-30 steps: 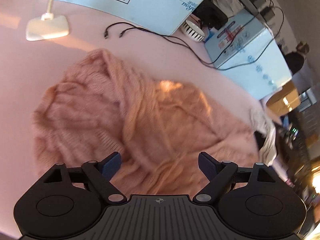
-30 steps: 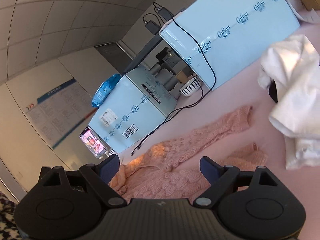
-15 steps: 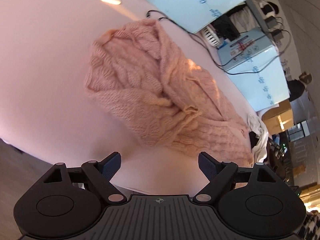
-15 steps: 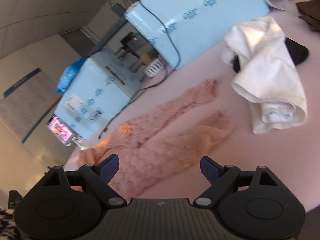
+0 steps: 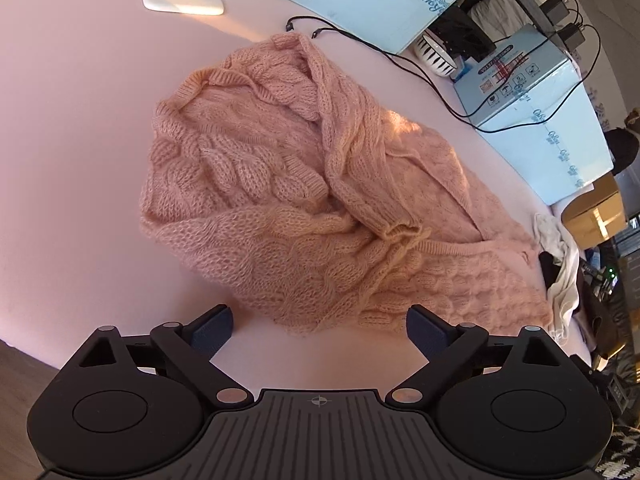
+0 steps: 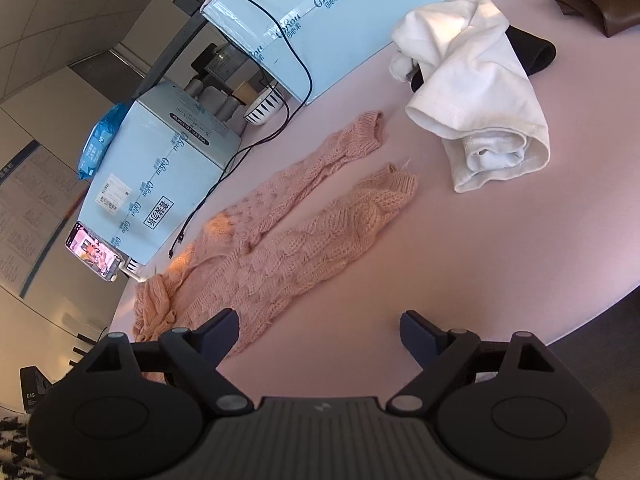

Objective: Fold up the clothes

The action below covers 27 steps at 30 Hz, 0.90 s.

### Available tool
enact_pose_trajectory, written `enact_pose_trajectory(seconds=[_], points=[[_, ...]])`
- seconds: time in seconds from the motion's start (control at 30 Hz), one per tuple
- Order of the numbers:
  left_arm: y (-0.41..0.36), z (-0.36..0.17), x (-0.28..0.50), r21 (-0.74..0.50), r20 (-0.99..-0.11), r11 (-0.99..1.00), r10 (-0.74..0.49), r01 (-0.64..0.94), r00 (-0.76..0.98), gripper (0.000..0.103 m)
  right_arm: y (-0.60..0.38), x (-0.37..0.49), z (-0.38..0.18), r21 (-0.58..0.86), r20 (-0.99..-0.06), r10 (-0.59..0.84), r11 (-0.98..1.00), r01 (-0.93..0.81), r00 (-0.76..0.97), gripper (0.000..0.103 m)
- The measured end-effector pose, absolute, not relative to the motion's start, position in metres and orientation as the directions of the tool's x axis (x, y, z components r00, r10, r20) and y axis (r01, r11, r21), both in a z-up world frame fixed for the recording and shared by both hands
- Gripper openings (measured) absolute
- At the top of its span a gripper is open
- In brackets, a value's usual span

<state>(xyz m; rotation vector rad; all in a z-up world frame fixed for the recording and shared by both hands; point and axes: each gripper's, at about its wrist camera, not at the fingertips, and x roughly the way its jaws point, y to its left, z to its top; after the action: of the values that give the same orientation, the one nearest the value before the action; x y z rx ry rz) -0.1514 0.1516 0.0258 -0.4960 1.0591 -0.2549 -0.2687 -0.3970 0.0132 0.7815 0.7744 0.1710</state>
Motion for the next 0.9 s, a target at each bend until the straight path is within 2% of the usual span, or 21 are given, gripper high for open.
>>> enact_pose_trajectory(seconds=[0.2,0.47,0.7,0.9], points=[[0.154,0.023,-0.150,-0.539,-0.743,0.840,-0.441,-0.059,0.503,0.101,-0.407,-0.262,0.004,0.748,-0.521,0.413,0.643,0.166,0.747,0.091],[0.157,0.021,-0.151,-0.560,-0.723,0.827,-0.454,-0.057,0.520,0.103,-0.402,-0.257,-0.002,0.763,-0.474,0.391,0.629,0.146,0.789,0.103],[0.160,0.020,-0.146,-0.585,-0.716,0.805,-0.452,-0.103,0.532,0.103,-0.401,-0.251,-0.003,0.765,-0.461,0.363,0.624,0.155,0.810,0.103],[0.153,0.021,-0.141,-0.552,-0.737,0.827,-0.426,-0.105,0.525,0.103,-0.397,-0.245,-0.002,0.757,-0.474,0.334,0.627,0.183,0.815,0.103]])
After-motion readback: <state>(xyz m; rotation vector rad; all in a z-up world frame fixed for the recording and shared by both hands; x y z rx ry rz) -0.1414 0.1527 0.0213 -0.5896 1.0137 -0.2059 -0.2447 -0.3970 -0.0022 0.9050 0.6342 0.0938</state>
